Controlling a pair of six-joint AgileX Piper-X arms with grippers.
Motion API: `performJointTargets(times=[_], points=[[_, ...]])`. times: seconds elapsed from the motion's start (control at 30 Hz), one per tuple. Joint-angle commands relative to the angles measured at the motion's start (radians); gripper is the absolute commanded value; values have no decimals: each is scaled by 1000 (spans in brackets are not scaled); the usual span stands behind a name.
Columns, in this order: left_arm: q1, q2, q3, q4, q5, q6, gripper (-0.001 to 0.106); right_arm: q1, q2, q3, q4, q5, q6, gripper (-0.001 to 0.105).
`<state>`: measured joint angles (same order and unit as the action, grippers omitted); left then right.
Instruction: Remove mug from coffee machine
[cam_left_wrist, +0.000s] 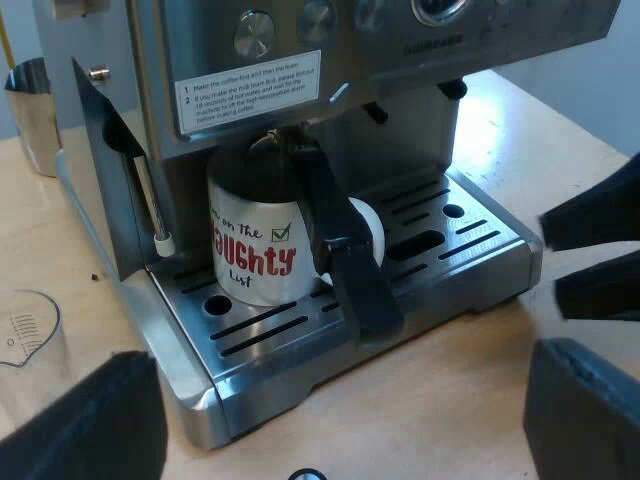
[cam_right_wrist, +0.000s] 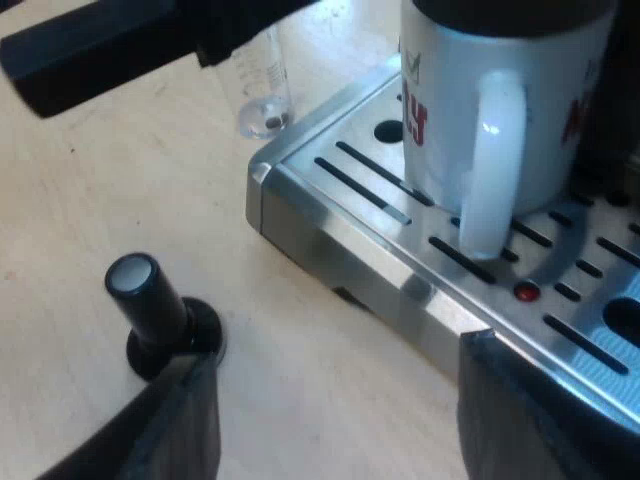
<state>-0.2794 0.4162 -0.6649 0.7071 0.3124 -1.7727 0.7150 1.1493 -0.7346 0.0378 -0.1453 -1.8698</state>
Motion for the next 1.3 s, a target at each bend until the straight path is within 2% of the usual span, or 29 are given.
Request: performJointTargets(times=[0.03,0.27,0.57,1.07,1.2,1.3], points=[[-5,-1,0,-11,7,-7,77,1,46,-7,-77,4,-19,55],[-5,-1,0,-11,7,-7,77,1,164,-7,-218,17,-10,55],[-5,-1,0,-11,7,-7,77,1,302,-7,-415,168,-10,55],[-5,-1,0,-11,7,-7,77,0,472,-15,-684,172,-10,55],[-5,-1,0,-11,7,-7,77,-1,510,-41,-701,175,43,55],[-5,-1,2,-11,7,-7,77,-1,523,-56,-701,199,54,55]])
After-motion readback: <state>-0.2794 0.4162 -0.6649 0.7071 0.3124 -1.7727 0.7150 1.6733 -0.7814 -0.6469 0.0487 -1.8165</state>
